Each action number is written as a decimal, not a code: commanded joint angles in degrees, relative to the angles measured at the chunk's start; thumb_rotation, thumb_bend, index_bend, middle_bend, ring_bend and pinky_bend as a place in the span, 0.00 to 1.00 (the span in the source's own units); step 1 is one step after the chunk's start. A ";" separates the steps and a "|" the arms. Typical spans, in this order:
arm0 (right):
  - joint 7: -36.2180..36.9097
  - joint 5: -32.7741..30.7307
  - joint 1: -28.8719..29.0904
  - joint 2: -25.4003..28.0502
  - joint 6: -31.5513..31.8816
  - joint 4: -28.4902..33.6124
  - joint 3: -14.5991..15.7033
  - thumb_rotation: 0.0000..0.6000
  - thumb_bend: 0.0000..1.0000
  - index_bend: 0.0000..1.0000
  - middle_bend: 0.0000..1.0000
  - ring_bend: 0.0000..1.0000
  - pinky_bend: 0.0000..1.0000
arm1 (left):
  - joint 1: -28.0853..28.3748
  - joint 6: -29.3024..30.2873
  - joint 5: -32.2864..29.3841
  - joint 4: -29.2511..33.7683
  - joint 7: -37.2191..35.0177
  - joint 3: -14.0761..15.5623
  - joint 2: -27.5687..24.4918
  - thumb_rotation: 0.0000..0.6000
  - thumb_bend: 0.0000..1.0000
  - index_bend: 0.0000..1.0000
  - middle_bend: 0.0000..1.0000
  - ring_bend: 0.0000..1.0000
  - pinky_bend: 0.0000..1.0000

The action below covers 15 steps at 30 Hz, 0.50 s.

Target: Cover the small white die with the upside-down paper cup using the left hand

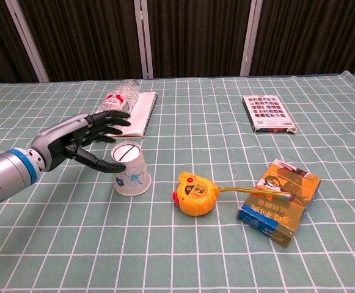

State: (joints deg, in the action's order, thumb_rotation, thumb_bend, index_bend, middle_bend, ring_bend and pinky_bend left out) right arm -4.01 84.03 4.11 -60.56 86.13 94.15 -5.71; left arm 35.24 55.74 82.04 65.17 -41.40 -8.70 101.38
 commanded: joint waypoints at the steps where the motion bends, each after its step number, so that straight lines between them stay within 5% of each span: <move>1: -0.10 0.07 -0.02 0.01 0.08 0.04 0.02 1.00 0.00 0.00 0.00 0.00 0.00 | -0.61 2.28 1.09 1.66 -0.15 0.25 -1.21 1.00 0.00 0.00 0.00 0.00 0.00; 8: 0.02 0.80 -0.21 0.22 0.63 0.47 0.21 1.00 0.00 0.00 0.00 0.00 0.00 | -2.45 10.77 4.60 6.30 4.15 -0.14 -5.64 1.00 0.00 0.00 0.00 0.00 0.00; 10: 0.20 1.72 -0.34 0.41 1.14 0.90 0.46 1.00 0.00 0.00 0.00 0.00 0.00 | -4.31 16.28 7.11 8.96 10.82 -0.03 -10.47 1.00 0.00 0.00 0.00 0.00 0.00; 15: 0.51 2.55 -0.49 0.67 1.65 1.31 0.66 1.00 0.00 0.00 0.00 0.00 0.00 | -7.26 19.11 7.26 14.57 22.93 1.27 -17.35 1.00 0.00 0.00 0.00 0.00 0.00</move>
State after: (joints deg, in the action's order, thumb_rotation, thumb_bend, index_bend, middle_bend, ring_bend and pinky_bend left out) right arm -3.55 86.52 3.65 -59.93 87.72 95.40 -5.09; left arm 30.70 71.37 88.17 75.23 -27.19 -8.32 89.69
